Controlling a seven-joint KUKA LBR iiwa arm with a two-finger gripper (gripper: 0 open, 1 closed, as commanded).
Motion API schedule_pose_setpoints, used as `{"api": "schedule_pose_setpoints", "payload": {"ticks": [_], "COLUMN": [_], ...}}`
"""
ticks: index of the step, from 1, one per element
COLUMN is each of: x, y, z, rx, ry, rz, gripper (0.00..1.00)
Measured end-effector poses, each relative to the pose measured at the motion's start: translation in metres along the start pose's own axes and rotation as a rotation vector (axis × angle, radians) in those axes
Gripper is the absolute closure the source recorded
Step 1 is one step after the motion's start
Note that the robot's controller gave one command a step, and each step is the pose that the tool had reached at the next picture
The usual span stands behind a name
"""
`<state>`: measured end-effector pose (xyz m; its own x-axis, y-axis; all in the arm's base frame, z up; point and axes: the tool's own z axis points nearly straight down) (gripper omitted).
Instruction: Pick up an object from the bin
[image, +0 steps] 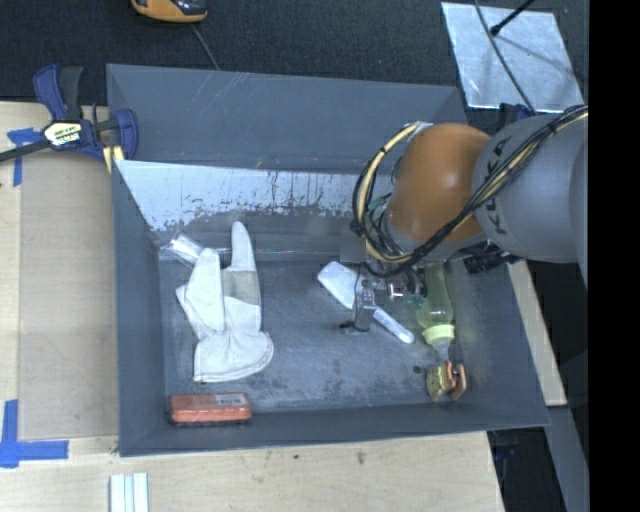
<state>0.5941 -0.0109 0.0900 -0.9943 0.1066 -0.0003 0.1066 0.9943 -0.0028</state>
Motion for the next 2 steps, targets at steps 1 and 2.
{"api": "schedule_pose_setpoints", "payload": {"ticks": [1, 2], "x": [-0.0186, -0.0187], "y": [0.0081, 0.0079], "z": [0.0100, 0.0100], "rx": [-0.004, -0.004], "ry": [-0.006, -0.005], "rz": [-0.387, -0.386], "gripper": [1.00, 1.00]}}
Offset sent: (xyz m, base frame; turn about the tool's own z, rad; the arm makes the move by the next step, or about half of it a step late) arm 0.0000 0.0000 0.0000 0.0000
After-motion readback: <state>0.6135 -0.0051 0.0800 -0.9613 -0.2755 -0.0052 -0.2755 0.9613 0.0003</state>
